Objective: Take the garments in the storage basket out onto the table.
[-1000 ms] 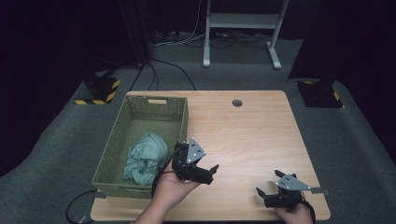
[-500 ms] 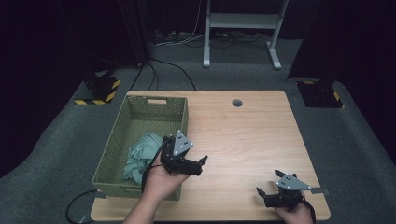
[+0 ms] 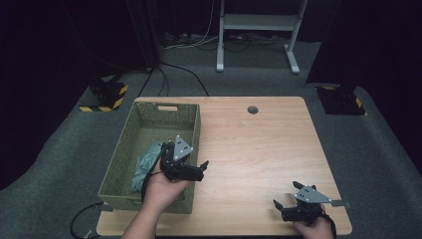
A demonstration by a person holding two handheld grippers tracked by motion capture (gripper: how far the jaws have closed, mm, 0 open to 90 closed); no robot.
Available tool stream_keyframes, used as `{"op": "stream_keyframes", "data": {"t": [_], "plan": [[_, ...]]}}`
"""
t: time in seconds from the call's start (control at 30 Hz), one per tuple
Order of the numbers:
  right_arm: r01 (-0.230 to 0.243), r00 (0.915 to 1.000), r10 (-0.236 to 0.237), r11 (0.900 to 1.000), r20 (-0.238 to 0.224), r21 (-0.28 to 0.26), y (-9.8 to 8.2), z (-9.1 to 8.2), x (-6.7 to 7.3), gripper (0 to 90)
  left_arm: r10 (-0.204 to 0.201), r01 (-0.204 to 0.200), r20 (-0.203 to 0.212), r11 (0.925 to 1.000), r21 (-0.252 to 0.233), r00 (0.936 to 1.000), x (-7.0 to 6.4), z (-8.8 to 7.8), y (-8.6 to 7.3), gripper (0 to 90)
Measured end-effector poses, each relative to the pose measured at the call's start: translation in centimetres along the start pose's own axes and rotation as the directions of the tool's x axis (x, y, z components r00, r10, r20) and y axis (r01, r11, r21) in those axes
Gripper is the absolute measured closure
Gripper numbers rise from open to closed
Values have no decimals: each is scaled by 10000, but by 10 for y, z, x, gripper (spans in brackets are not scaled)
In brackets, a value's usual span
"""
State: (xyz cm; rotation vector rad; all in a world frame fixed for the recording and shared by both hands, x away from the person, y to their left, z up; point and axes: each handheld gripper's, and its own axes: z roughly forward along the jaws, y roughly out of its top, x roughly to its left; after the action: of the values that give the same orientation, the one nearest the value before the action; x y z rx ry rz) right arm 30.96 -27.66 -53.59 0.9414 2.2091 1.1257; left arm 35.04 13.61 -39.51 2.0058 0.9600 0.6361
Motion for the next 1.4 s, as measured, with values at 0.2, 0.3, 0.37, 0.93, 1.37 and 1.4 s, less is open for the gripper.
{"op": "stream_keyframes", "data": {"t": [0.2, 0.3, 0.37, 0.93, 1.37, 1.4], "plan": [[34, 10000, -34, 10000, -4, 4, 0, 0, 0, 14, -170, 174, -308, 9998, 120, 9994, 12, 0, -7, 16], [7, 10000, -7, 10000, 7, -13, 0, 0, 0, 15, -234, 241, -430, 9996, 161, 9988, 17, -1, -10, 16], [2, 10000, -2, 10000, 6, 3, 0, 0, 0, 14, -266, 278, -538, 9994, 222, 9982, 21, -1, -12, 16], [-36, 10000, 36, 10000, 14, -7, 0, 0, -1, 15, -761, 835, -1179, 9948, 590, 9901, 53, 3, -21, 16], [-92, 10000, 92, 10000, -14, -9, 0, 0, -1, 15, -968, 1092, -1366, 9903, 859, 9859, 67, 8, -27, 16], [-115, 9999, 115, 9999, -22, 1, 0, 0, -1, 15, -991, 1119, -1371, 9898, 888, 9856, 69, 8, -28, 16]]}}
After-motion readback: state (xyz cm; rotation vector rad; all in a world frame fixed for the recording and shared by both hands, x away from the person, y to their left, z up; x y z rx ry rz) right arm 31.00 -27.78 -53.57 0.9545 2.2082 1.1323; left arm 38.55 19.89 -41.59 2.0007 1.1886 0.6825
